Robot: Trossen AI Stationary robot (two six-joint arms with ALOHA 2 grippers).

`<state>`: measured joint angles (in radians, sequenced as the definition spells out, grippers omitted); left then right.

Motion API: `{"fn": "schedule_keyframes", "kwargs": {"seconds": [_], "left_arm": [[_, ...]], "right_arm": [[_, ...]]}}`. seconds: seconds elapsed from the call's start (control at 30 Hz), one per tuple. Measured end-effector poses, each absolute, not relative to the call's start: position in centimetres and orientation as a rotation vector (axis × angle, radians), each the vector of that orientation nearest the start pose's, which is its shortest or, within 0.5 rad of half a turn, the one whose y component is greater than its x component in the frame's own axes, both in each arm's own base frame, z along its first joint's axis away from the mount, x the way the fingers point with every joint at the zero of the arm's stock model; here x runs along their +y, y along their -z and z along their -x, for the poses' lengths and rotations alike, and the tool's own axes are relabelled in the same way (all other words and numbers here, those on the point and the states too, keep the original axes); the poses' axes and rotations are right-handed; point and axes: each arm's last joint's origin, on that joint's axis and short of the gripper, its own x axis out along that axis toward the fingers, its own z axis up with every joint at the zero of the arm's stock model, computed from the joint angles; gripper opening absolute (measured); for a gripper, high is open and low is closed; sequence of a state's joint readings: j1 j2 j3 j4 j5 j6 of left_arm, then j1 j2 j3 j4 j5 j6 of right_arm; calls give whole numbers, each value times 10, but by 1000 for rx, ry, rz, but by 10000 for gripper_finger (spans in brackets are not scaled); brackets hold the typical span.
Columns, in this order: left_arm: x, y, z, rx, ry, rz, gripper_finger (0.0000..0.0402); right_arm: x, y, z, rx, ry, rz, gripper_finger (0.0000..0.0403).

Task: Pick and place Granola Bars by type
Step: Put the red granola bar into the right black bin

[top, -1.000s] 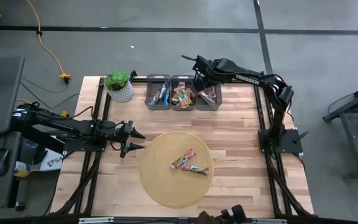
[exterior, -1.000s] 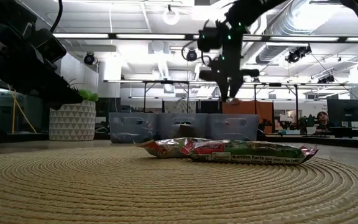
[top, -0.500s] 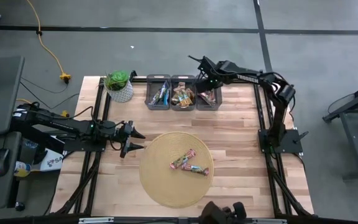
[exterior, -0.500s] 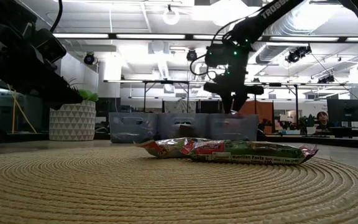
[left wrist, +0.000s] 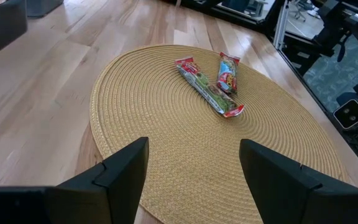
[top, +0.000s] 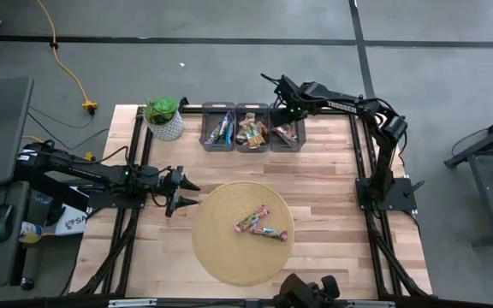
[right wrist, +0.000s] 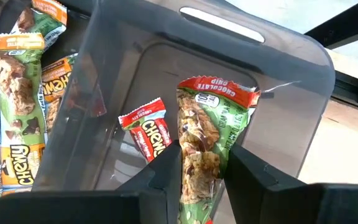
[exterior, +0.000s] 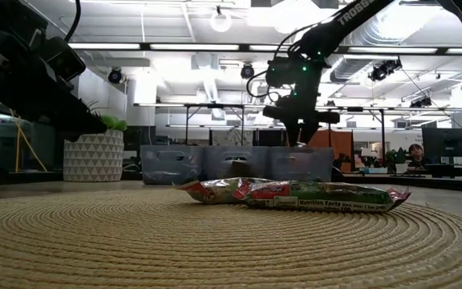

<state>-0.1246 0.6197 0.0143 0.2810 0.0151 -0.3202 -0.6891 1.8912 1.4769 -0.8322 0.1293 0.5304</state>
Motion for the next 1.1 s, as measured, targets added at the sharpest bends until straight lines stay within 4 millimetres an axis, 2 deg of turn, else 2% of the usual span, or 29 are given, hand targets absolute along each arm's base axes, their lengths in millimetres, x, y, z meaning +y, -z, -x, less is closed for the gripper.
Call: {"fn": "schedule_keyframes", "kwargs": {"seconds": [0.3, 0.73, 0.97, 1.1], "left_arm": [[-17, -136, -131, 343, 85, 299, 248], [-17, -136, -131, 343, 85, 299, 248], [-17, -136, -131, 343, 86, 299, 248], [-17, -136, -131, 343, 86, 299, 248]], "right_arm": [[-245, -219, -294, 1034, 997, -794, 99], [-239, -221, -298, 1043, 883, -816, 175], [-216, -258, -303, 964, 733, -655, 184], [-192, -285, -305, 911, 582, -580, 184]]}}
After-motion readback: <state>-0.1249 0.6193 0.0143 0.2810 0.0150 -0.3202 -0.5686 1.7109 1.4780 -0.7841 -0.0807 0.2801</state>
